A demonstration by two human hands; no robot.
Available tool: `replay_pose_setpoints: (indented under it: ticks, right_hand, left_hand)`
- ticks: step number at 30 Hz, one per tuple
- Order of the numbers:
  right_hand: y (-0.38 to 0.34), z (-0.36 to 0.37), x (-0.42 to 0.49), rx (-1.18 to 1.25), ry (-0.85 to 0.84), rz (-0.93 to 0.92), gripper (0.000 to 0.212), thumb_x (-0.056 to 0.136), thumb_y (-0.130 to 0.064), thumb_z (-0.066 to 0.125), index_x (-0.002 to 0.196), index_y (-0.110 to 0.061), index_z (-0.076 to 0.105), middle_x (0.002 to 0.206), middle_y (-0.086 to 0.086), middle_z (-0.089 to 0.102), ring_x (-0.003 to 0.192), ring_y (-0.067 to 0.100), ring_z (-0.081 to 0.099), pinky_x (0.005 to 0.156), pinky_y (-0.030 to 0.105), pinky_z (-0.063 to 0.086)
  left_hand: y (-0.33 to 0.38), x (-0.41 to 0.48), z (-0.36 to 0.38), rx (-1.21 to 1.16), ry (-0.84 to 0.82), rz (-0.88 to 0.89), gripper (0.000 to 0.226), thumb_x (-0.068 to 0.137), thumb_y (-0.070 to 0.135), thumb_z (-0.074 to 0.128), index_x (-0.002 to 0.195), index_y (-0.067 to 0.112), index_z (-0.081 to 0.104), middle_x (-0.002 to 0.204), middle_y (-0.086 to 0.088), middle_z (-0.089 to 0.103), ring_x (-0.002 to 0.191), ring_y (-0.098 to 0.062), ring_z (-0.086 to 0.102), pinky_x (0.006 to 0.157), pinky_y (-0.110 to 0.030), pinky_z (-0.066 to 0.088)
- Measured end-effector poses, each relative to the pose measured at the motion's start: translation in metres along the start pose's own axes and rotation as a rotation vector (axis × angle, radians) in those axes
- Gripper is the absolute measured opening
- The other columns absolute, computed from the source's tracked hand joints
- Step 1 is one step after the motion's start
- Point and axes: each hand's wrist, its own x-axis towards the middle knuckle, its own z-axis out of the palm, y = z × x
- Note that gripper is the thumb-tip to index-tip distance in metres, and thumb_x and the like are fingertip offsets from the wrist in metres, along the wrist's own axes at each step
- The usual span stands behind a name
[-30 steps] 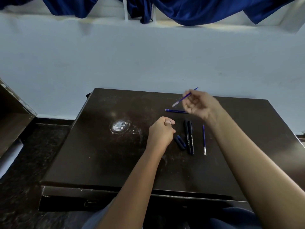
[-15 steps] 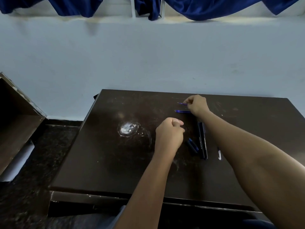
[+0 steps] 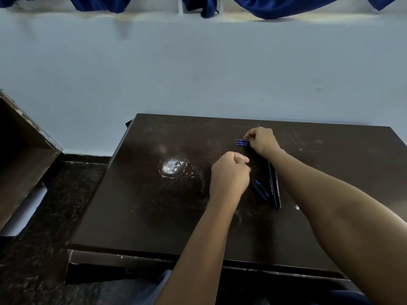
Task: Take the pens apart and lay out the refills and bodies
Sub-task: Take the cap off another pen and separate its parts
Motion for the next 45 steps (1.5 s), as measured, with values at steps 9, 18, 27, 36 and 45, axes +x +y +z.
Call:
replay_pose_setpoints:
  ticks: [9,18,27,36,45]
  right_hand:
    - [0.0,0.004,0.0,-0.001,0.018,-0.012,0.035,0.087,-0.001,0.046,0.104,-0.016,0.072,0.114,0.012,0.067,0.104,0.032,0.061,0.096,0.044,0.049]
    - [0.006,0.001,-0.005,-0.007,-0.021,-0.078,0.022,0.087,-0.019,0.055,0.103,-0.018,0.071,0.107,0.007,0.07,0.102,0.028,0.062,0.092,0.045,0.05]
    - [0.013,-0.002,-0.007,0.022,-0.038,-0.093,0.023,0.085,-0.018,0.064,0.108,-0.017,0.07,0.109,0.006,0.068,0.104,0.026,0.062,0.092,0.045,0.051]
    - [0.011,-0.002,-0.01,0.021,-0.028,-0.103,0.023,0.086,-0.015,0.063,0.108,-0.016,0.07,0.11,0.007,0.069,0.105,0.025,0.062,0.094,0.043,0.05]
    - [0.007,-0.004,-0.014,0.018,-0.008,-0.11,0.025,0.087,-0.012,0.061,0.11,-0.011,0.07,0.112,0.009,0.068,0.106,0.026,0.061,0.094,0.038,0.048]
  left_hand:
    - [0.004,0.0,-0.002,0.011,-0.014,-0.013,0.029,0.1,0.016,0.036,0.108,0.017,0.063,0.108,-0.003,0.068,0.07,-0.003,0.048,0.052,-0.014,0.032]
    - [0.004,-0.002,-0.002,0.006,-0.015,-0.013,0.029,0.101,0.016,0.035,0.108,0.017,0.063,0.108,-0.003,0.067,0.069,-0.003,0.049,0.052,-0.015,0.033]
    - [0.004,-0.003,-0.002,0.014,-0.018,-0.015,0.028,0.101,0.016,0.035,0.107,0.017,0.063,0.11,-0.003,0.067,0.07,-0.003,0.05,0.051,-0.014,0.032]
    - [0.003,-0.002,-0.001,0.022,-0.011,-0.009,0.029,0.1,0.016,0.035,0.104,0.018,0.063,0.108,-0.003,0.067,0.066,-0.002,0.048,0.05,-0.015,0.032]
    - [0.0,0.0,0.0,0.023,-0.012,0.005,0.029,0.101,0.018,0.033,0.098,0.021,0.062,0.098,0.002,0.065,0.064,0.0,0.048,0.05,-0.016,0.032]
